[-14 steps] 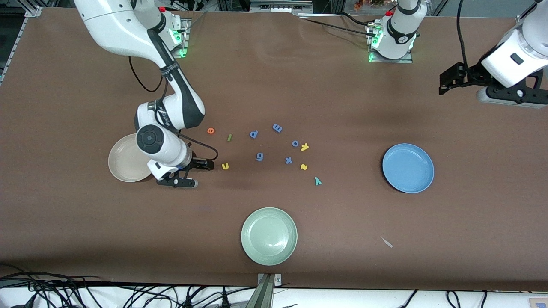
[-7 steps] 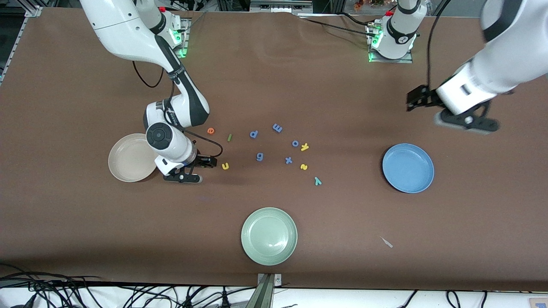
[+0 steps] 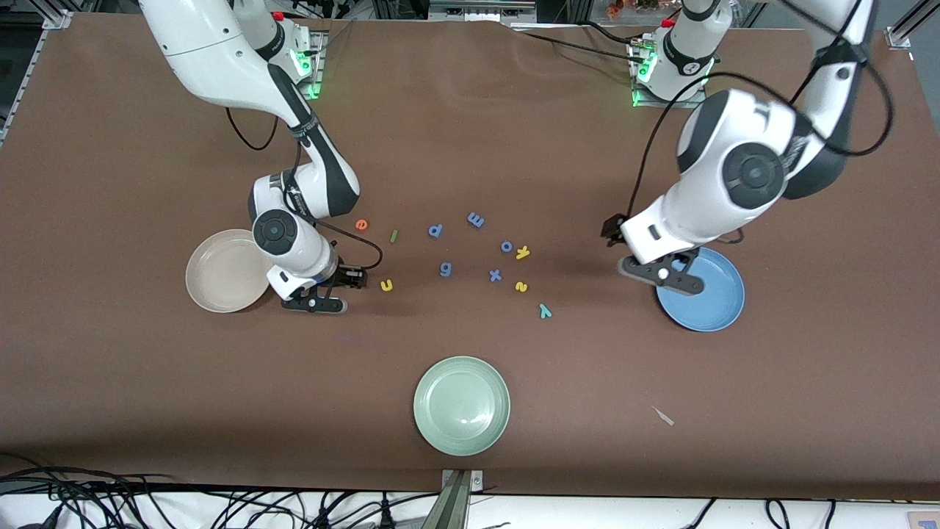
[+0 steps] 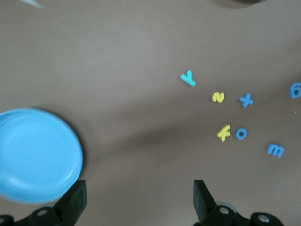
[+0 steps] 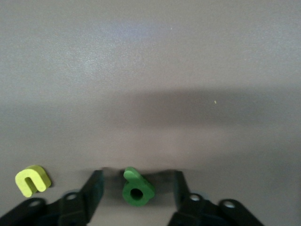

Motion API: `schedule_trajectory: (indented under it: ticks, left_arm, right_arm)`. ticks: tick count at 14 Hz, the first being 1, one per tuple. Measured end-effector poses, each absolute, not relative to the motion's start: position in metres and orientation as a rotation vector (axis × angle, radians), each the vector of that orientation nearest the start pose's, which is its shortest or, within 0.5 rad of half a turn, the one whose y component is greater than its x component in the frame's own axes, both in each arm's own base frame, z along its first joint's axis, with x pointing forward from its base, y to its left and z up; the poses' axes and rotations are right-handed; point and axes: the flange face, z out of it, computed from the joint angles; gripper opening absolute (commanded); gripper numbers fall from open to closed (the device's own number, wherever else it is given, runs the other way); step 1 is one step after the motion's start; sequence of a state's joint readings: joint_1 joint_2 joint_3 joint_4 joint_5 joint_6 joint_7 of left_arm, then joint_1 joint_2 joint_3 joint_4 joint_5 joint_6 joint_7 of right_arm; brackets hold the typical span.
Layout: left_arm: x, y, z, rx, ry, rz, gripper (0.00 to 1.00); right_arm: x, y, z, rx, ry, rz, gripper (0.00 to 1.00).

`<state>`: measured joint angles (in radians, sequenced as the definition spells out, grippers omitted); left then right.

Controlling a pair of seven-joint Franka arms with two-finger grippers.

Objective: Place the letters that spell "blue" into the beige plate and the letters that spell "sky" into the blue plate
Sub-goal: 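Reach the right gripper to the green d while the left gripper reaches the cyan y, then grasp the green d with the right gripper while the left gripper grasps the y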

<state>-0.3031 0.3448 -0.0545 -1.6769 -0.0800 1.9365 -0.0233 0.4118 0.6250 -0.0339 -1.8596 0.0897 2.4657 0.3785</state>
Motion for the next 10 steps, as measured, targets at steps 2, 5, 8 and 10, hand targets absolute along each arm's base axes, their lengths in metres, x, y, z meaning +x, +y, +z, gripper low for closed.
schedule_trajectory:
  ticks: [2, 5, 8, 10]
  left_arm:
    - [0.608, -0.249, 0.361, -3.174, 0.520, 0.133, 1.00]
    - [0.608, -0.280, 0.300, -3.164, 0.578, 0.127, 1.00]
    - [0.608, -0.284, 0.266, -3.155, 0.581, 0.160, 1.00]
    - [0.608, -0.282, 0.246, -3.146, 0.573, 0.201, 1.00]
  right_arm:
    - [0.592, 0.236, 0.179, -3.113, 0.101, 0.047, 0.32]
    - [0.593, 0.235, 0.179, -3.114, 0.104, 0.045, 0.16]
    - [0.594, 0.235, 0.181, -3.112, 0.104, 0.036, 0.13]
    - [0.600, 0.235, 0.188, -3.112, 0.102, 0.027, 0.13]
